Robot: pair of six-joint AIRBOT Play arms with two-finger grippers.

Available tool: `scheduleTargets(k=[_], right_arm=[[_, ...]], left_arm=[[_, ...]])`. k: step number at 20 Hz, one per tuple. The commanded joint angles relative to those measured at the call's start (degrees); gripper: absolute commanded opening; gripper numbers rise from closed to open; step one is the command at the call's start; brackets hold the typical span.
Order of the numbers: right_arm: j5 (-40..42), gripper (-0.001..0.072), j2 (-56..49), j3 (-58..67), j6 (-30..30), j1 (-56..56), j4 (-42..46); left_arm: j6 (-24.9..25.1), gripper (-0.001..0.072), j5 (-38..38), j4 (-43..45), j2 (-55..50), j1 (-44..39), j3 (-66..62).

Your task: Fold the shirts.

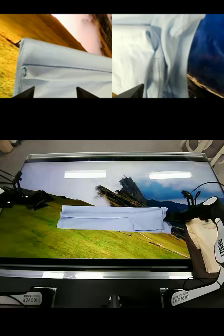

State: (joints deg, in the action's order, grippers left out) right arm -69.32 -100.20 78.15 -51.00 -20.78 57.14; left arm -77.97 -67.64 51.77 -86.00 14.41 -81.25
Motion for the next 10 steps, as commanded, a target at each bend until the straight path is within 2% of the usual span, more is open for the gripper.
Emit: scheduleTargets(k=[1, 6, 7, 8, 10], right_arm=[[-3.5, 0.072, -4.4, 0.1, 0.3, -0.5, -5.7], [-5.6, 0.072, -7.7, 0.1, 1.4, 0.0, -16.5], [-5.8, 0.068, -7.7, 0.1, 1.4, 0.3, -16.8], [-6.3, 0.0549, -7.6, 0.1, 1.4, 0.7, -16.9], [-7.0, 0.0033, -7.1, 0.2, 1.4, 1.0, -18.1]], left_arm=[[1.1, 0.0596, -0.3, 0.3, 6.6, -1.5, -0.3], [1.0, 0.0596, -0.5, 0.3, 11.1, -5.5, -0.3], [1.0, 0.0596, -0.5, 0.3, 11.1, -6.3, -0.3], [1.0, 0.0596, -0.4, 0.3, 11.0, -7.3, -0.3], [1.0, 0.0595, -0.4, 0.3, 10.4, -9.5, -0.3]])
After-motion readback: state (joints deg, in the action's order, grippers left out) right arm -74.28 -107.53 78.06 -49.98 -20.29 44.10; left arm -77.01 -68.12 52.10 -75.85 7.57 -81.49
